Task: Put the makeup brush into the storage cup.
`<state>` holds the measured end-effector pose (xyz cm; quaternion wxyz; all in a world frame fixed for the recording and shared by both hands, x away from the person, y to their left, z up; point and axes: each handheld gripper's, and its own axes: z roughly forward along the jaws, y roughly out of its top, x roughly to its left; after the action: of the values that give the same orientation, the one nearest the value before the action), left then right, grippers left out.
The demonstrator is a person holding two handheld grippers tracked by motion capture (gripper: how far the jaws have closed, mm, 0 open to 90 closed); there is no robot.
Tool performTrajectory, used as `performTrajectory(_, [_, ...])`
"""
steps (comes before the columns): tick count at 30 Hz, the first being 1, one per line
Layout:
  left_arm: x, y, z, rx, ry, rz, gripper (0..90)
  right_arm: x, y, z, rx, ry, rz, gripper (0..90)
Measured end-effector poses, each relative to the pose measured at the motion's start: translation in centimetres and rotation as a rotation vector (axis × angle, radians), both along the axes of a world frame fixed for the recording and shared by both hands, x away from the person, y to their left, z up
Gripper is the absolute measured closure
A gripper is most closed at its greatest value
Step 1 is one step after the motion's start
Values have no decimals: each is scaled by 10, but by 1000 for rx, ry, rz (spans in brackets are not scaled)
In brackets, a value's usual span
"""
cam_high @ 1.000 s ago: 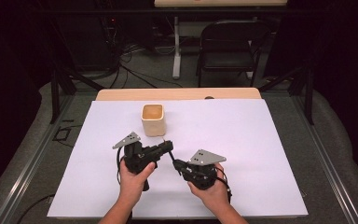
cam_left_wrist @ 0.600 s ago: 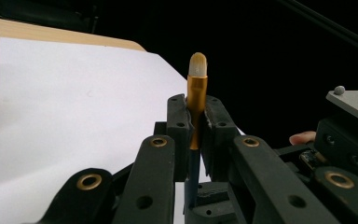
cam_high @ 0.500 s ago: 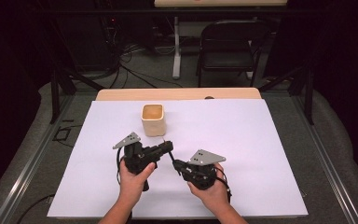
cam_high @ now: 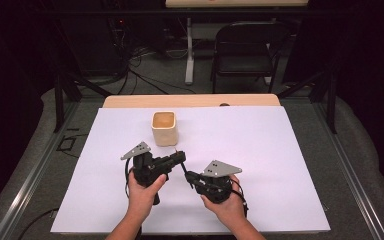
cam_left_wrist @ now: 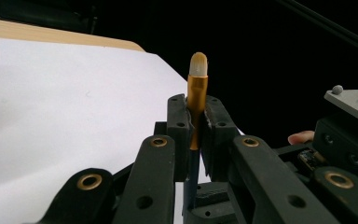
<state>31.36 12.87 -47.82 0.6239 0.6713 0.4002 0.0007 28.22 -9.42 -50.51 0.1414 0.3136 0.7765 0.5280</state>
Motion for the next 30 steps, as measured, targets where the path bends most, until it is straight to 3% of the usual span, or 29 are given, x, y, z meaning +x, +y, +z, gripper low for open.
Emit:
performTrajectory(15, [0, 3, 2, 19, -23, 12, 833, 0, -1, 0, -7, -14, -11, 591])
performTrajectory(23, [1, 9, 5, 43, -39, 44, 833, 1, -2, -2, -14, -35, -18, 478])
performTrajectory(30, [3, 12, 8, 78, -80, 65, 833, 2, -3, -4, -30, -70, -31, 405])
